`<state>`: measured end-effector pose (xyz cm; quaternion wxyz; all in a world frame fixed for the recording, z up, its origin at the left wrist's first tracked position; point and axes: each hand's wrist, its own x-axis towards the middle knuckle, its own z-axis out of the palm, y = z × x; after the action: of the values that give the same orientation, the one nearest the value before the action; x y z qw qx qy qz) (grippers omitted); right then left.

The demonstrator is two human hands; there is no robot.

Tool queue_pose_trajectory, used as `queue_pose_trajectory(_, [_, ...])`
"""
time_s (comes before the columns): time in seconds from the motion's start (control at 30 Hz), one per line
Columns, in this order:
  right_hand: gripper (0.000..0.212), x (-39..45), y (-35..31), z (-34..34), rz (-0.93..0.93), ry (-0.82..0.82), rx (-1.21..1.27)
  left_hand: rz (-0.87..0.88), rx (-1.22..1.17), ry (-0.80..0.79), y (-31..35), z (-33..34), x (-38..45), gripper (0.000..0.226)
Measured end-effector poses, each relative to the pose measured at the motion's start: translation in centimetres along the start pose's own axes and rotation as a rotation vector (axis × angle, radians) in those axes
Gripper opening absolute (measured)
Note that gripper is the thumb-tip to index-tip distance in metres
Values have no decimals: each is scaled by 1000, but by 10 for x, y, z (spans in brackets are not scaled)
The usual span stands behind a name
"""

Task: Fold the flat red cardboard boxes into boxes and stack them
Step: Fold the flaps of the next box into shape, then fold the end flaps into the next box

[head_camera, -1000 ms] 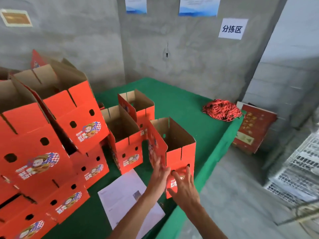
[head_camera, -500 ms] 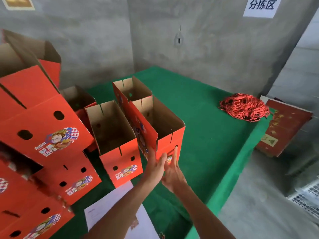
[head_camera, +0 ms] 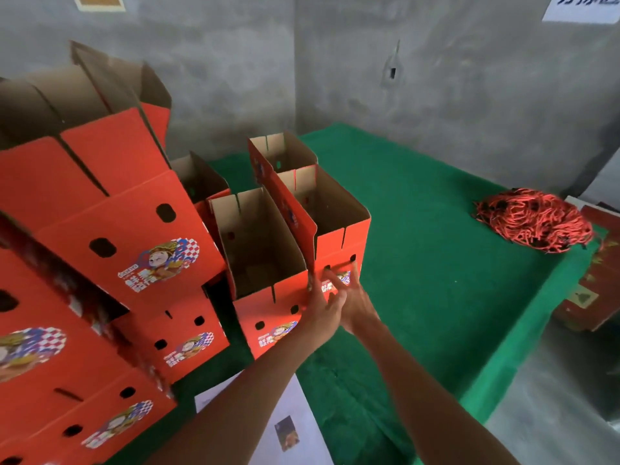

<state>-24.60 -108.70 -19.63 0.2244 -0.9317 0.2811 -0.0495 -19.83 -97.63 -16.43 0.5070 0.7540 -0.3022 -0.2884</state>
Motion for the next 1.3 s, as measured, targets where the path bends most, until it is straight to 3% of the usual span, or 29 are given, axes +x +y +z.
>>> queue_pose_trajectory(0.1, [52,-28,-2,1,103,91,-20,-102,65,-122,-6,-10,-17,37])
queue_pose_trajectory(0.17, [35,-61,-14,6,120,195,25,-80,150,-155,-13,-26,-39,35])
queue_pose_trajectory(0.27, [10,-110,-46,12,114,358,101,-4,327,-112,-25,-58,-82,38])
queue_pose_trajectory(0.4, [6,-171,-113,26,4,409,158,12,511,83,-53,-113,-172,38])
queue_pose_trajectory(0.57, [22,-218,-248,85,-245,317,230,-7,529,307,-107,-237,-302,26])
queue_pose_trajectory(0.63, [33,-238,-302,104,-335,244,249,-59,521,367,-128,-284,-360,33])
queue_pose_trajectory(0.8, [90,-290,-427,161,-433,-89,293,-160,485,534,-181,-395,-492,56])
queue_pose_trajectory(0.97, [72,-326,-560,214,-489,-123,437,-261,518,752,-220,-507,-588,73])
queue_pose_trajectory(1.1, [88,-332,-654,257,-532,-356,470,-284,543,884,-250,-596,-637,67])
queue_pose_trajectory(1.3, [93,-286,-752,315,-574,-374,337,-357,746,909,-286,-711,-653,72])
